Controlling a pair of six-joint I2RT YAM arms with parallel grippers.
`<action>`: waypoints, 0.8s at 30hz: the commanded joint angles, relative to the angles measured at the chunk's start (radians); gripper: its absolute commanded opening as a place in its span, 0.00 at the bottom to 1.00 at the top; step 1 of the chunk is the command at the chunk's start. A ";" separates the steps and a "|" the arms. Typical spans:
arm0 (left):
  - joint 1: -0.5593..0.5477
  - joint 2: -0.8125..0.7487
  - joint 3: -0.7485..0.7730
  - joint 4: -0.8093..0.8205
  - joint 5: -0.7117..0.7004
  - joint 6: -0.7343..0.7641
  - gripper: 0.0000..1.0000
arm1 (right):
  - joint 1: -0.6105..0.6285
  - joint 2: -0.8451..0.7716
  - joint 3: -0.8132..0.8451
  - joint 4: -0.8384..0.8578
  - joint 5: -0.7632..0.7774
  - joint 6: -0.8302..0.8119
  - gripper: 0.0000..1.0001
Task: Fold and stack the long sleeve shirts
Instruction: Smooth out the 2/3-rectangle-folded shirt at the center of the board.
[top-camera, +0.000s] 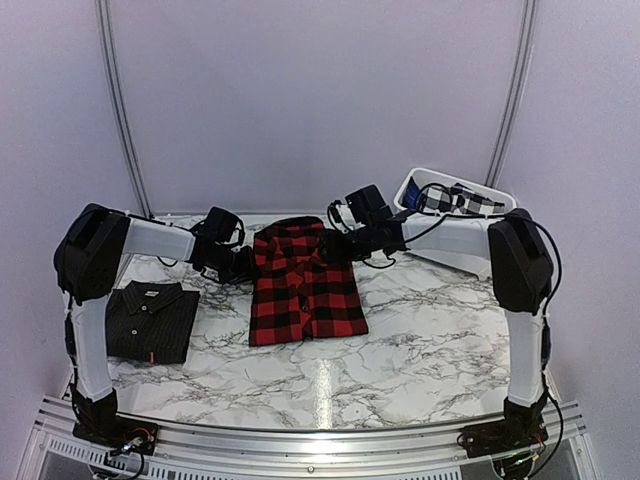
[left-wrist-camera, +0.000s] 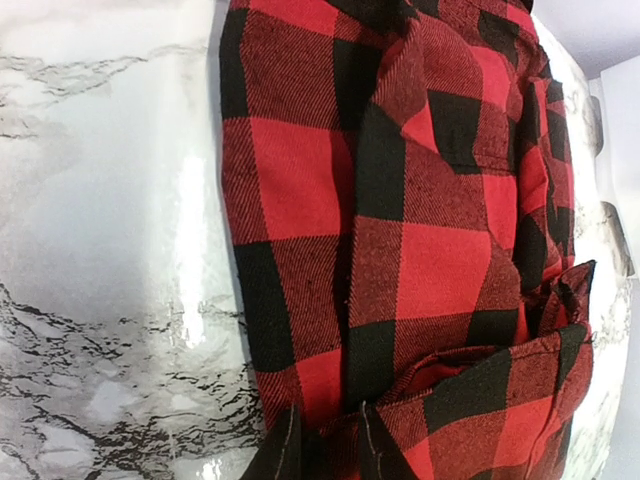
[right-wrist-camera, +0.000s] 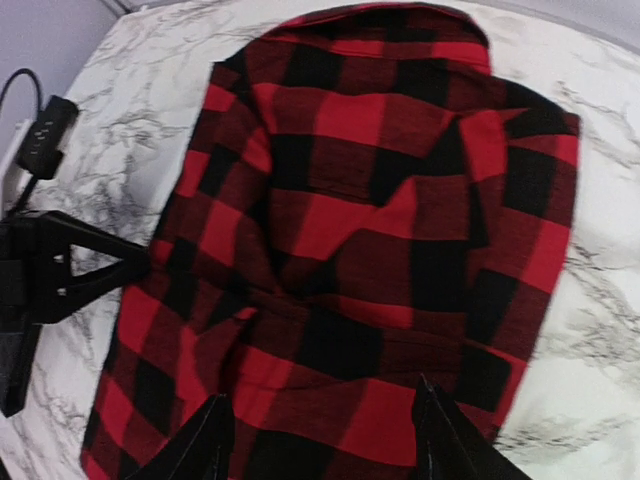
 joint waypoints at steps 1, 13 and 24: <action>-0.005 0.025 0.035 -0.039 0.011 0.023 0.22 | 0.014 0.016 0.015 0.124 -0.232 0.078 0.59; -0.003 0.006 0.038 -0.048 0.010 0.029 0.21 | 0.012 0.110 0.015 0.266 -0.439 0.219 0.75; -0.002 0.010 0.044 -0.050 0.010 0.029 0.21 | 0.009 0.190 0.037 0.331 -0.527 0.264 0.91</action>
